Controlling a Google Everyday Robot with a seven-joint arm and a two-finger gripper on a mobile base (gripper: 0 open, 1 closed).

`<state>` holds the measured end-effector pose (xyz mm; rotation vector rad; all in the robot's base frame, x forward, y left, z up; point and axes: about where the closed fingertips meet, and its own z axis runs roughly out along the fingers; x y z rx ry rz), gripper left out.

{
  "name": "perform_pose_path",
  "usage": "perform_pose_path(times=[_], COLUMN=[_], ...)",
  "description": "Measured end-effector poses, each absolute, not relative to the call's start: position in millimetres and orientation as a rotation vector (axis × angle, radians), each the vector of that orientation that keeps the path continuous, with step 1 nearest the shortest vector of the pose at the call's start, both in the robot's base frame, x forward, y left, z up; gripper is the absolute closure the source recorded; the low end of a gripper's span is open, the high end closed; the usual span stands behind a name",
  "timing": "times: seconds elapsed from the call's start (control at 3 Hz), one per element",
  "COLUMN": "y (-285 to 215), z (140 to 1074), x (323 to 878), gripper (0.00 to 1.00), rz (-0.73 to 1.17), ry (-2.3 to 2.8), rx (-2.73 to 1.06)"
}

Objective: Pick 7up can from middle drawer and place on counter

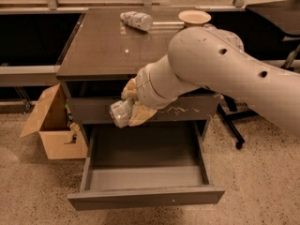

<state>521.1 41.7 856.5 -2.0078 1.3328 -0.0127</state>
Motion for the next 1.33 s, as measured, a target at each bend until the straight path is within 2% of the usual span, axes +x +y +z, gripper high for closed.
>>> perform_pose_path(times=[0.33, 0.67, 1.33], y=[26, 26, 21], z=[912, 912, 937], x=[527, 528, 578], gripper=[1.00, 1.00, 1.00], rz=[-0.149, -0.149, -0.146], ry=[1.323, 1.323, 1.377], rx=[-2.022, -2.022, -1.875])
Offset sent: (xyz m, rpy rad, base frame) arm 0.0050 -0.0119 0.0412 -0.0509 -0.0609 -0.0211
